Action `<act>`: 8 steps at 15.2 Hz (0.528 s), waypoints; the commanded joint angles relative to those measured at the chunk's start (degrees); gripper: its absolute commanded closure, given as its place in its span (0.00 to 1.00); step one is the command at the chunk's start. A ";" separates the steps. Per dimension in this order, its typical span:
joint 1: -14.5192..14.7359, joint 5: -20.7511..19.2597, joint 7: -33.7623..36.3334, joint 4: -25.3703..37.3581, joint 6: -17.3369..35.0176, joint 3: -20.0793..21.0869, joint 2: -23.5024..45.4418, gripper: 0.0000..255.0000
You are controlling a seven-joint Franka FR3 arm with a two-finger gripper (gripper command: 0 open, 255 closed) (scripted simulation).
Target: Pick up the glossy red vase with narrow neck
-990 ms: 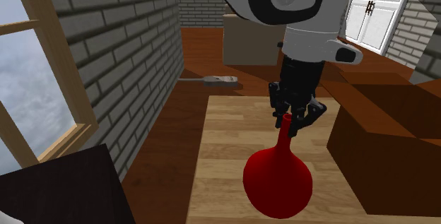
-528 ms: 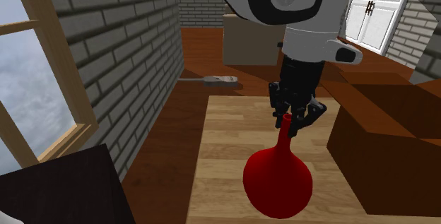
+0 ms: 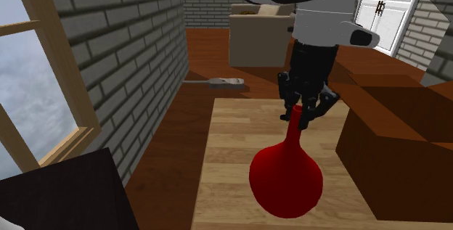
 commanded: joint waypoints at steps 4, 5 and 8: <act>-0.07 -0.25 0.10 2.70 -3.50 -0.15 -0.93 1.00; -0.10 -0.28 0.12 3.31 -4.22 -0.18 -1.03 1.00; -0.18 -0.37 0.18 5.27 -6.40 -0.24 -1.28 1.00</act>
